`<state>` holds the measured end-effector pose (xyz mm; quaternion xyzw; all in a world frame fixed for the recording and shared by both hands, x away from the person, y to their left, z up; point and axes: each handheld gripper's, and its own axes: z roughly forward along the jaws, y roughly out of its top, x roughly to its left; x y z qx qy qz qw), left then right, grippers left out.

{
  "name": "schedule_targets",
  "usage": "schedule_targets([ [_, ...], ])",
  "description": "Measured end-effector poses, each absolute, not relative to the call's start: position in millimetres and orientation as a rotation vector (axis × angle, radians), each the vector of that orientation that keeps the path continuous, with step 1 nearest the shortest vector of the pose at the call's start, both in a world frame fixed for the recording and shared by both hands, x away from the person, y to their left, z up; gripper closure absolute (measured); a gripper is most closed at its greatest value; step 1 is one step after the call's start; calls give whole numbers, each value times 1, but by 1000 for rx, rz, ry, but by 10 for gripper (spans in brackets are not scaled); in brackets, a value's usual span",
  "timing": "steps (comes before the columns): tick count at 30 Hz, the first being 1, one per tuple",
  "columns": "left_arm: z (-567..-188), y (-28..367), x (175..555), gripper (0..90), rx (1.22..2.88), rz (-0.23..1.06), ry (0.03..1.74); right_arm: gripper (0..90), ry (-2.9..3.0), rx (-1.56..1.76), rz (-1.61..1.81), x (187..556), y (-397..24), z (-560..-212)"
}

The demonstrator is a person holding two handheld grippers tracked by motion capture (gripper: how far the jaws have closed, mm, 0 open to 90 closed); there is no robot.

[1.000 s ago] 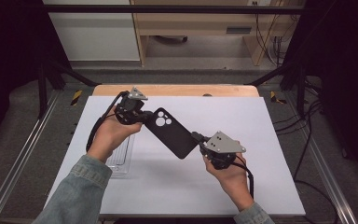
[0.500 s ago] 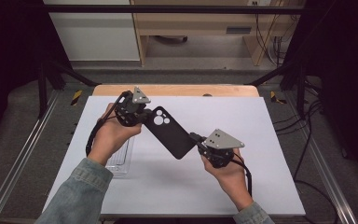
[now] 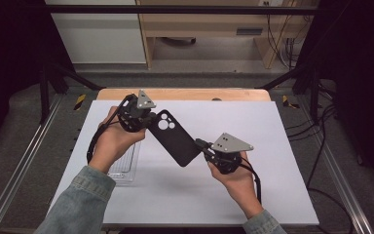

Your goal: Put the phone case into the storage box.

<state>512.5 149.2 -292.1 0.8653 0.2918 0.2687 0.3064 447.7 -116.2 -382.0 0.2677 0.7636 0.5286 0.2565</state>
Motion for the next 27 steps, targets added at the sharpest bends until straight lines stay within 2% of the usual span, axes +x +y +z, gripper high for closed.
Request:
schedule_targets([
  [5, -291, 150, 512, 894, 2291, 714, 767, 861, 2085, 728, 1451, 449, -115, -382],
  [18, -297, 146, 513, 894, 2330, 746, 735, 714, 2070, 729, 1497, 446, -118, -378],
  [19, -298, 146, 513, 893, 2328, 745, 736, 634, 2054, 742, 1503, 446, -122, -377],
  [20, -299, 147, 513, 893, 2326, 744, 739, 634, 2054, 742, 1503, 446, -122, -377],
  [21, -300, 148, 514, 893, 2324, 745, 740, 586, 2044, 757, 1502, 446, -124, -377],
  [22, -301, 148, 514, 893, 2325, 743, 739, 488, 2026, 783, 1497, 446, -129, -377],
  [23, -303, 149, 515, 893, 2325, 744, 741, 488, 2026, 783, 1497, 446, -129, -377],
  [24, -304, 149, 515, 893, 2329, 746, 739, 389, 2007, 806, 1493, 446, -134, -377],
  [27, -306, 151, 516, 893, 2329, 753, 738, 344, 1977, 814, 1500, 446, -140, -377],
])
